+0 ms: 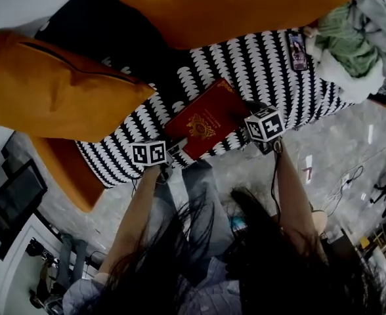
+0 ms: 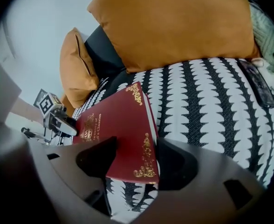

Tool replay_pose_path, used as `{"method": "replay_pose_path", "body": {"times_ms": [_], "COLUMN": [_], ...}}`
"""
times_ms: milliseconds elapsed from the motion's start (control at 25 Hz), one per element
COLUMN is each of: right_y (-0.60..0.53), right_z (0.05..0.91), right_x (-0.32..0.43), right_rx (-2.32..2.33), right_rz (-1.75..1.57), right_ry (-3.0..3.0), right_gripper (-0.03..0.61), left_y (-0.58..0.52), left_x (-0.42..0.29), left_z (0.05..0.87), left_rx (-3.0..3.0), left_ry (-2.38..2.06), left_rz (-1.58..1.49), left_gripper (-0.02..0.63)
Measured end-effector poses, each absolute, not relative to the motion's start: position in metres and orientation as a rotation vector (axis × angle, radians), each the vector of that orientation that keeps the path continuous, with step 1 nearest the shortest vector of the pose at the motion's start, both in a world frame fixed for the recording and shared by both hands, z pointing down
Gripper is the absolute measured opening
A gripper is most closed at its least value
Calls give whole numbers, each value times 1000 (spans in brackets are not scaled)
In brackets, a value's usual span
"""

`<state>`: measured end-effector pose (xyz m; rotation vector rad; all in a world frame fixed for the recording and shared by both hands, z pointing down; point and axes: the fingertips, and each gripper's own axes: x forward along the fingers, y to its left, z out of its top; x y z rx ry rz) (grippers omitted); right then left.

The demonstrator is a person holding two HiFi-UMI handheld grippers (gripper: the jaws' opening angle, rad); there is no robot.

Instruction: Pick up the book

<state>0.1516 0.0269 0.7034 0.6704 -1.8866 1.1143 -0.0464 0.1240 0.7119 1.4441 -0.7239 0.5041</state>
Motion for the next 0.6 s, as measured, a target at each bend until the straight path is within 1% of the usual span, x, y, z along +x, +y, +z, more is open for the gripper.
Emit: {"method": "replay_pose_path", "body": {"times_ms": [160, 240, 600], "right_y": [31, 37, 61], "right_z": [694, 689, 674], "right_x": [152, 148, 141], "right_rx": [667, 674, 852], "right_rz": [1088, 1112, 1225], "right_ry": [-1845, -1837, -1843], "right_gripper": [266, 265, 261], "left_y": [124, 123, 97], "left_x": [-45, -50, -76], "left_z": [708, 704, 674], "left_rx": [1453, 1474, 1602], "left_ry": [-708, -708, -776], "left_rz": [544, 575, 664], "left_gripper": [326, 314, 307]}}
